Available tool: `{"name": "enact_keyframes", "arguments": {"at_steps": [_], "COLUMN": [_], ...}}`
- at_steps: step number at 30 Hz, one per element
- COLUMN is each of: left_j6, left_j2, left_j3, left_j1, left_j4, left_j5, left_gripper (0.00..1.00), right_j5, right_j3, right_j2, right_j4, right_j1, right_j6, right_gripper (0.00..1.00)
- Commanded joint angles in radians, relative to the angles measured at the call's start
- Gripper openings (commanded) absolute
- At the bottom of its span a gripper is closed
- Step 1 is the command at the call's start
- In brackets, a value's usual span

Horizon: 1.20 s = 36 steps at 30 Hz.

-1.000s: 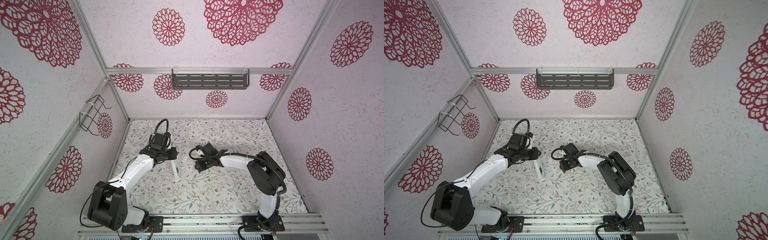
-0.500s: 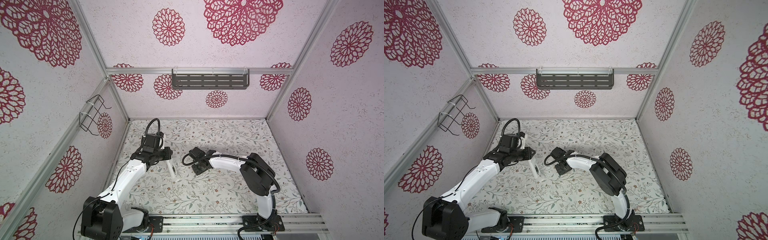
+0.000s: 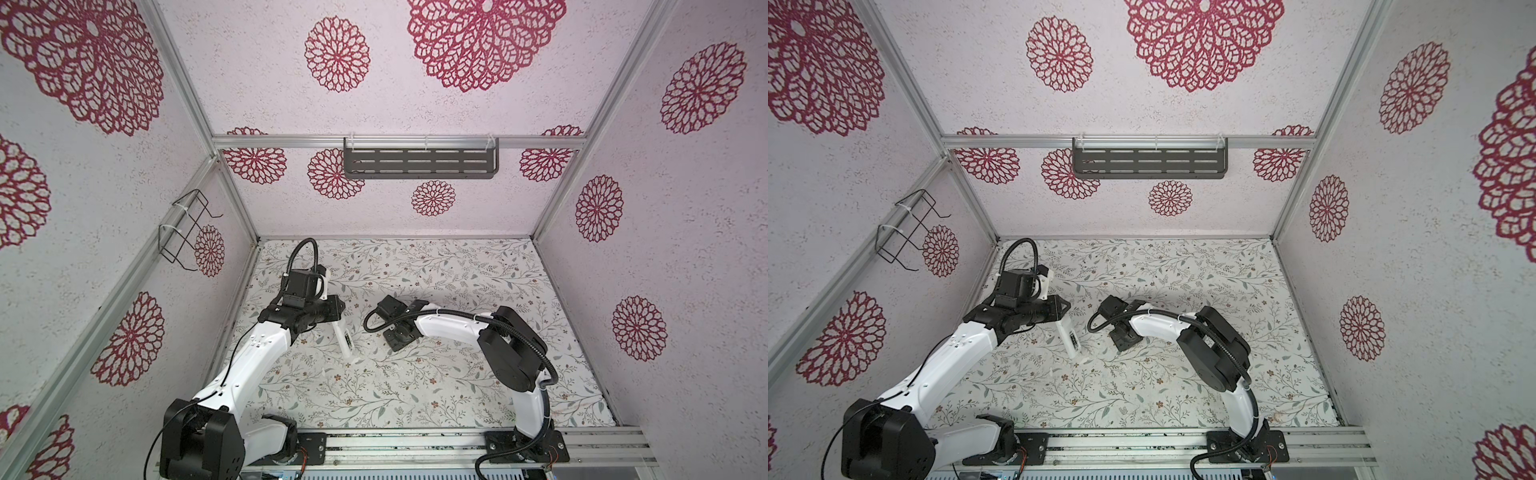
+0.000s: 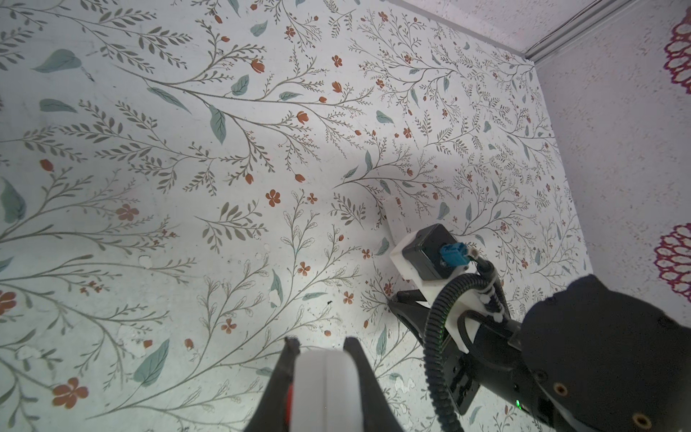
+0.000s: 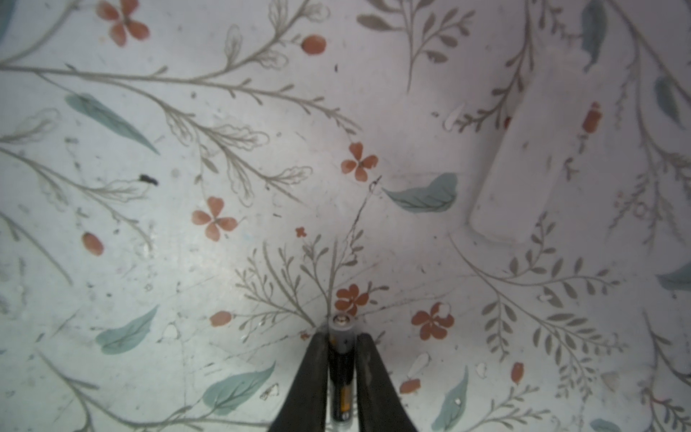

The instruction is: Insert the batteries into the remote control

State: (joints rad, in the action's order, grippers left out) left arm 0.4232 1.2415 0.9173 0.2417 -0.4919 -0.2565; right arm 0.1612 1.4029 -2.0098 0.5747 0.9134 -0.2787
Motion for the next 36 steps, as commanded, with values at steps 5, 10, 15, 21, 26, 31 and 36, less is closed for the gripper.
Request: {"name": "enact_keyframes", "arguments": {"at_steps": [5,10,15,21,26,31,36], "left_j6": [0.006,0.021,0.054,0.058,0.049,0.052,0.051], "left_j2": [-0.023,-0.007,-0.006,-0.024,-0.049,-0.067,-0.095], "left_j3": [-0.016,-0.020,-0.041,-0.046,-0.057,-0.065,-0.080], "left_j1": [-0.007,-0.007,-0.006,-0.008,-0.010,-0.014,-0.022], "left_j4": [0.043,0.061,0.100,0.096,0.090,0.091,0.092], "left_j5": [-0.032,-0.063,-0.093,-0.094,-0.077,-0.076,-0.074], "left_gripper": [0.00,0.00,0.00,0.00,0.00,0.00,0.00], "right_j5": [0.002,-0.010,-0.064,-0.114,-0.111,-0.104,-0.113], "right_j3": [0.012,-0.012,-0.104,-0.099,-0.078,0.016,0.036], "right_j2": [-0.008,0.018,0.109,0.107,0.100,0.043,0.025], "right_j4": [0.067,0.000,-0.193,-0.214,-0.117,0.046,0.089], "right_j1": [0.004,0.004,-0.002,-0.013,-0.010,-0.012,-0.013], "right_j6": [0.013,0.035,0.069,0.076,0.102,0.134,0.144], "right_gripper": [0.10,0.08,0.07,0.07,0.12,0.15,0.19]}}
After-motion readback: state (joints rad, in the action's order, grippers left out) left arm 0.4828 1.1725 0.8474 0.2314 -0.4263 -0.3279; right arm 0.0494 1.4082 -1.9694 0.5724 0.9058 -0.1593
